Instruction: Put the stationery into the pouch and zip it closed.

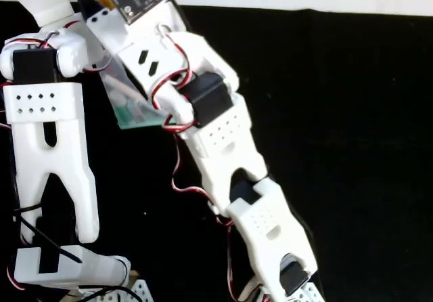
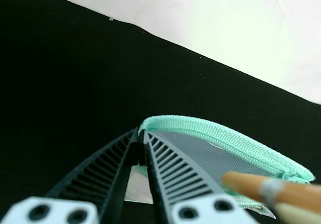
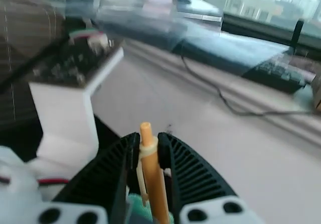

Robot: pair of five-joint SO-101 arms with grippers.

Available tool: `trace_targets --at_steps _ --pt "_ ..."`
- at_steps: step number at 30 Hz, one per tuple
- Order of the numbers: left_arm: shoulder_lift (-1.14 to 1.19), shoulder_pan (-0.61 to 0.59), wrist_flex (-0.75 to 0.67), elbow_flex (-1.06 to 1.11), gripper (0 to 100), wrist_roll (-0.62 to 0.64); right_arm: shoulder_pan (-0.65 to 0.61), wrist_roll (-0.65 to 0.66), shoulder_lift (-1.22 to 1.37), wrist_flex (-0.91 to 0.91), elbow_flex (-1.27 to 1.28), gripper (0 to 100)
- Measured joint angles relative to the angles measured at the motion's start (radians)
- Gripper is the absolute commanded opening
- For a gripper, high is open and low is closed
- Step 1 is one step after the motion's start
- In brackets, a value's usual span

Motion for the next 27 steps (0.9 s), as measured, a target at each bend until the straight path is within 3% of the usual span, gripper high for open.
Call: trace_targets --at_steps 12,19,27 --pt "0.0 0.0 0.0 0.0 1 0.0 0.043 0.0 0.0 0.17 0.0 1.1" --pt "0.0 0.0 0.0 0.0 1 0.0 0.044 0.0 0.0 0.178 0.0 19.7" --pt "0.0 0.0 0.0 0.0 1 0.0 0.044 0.0 -0.003 0.178 0.0 21.1"
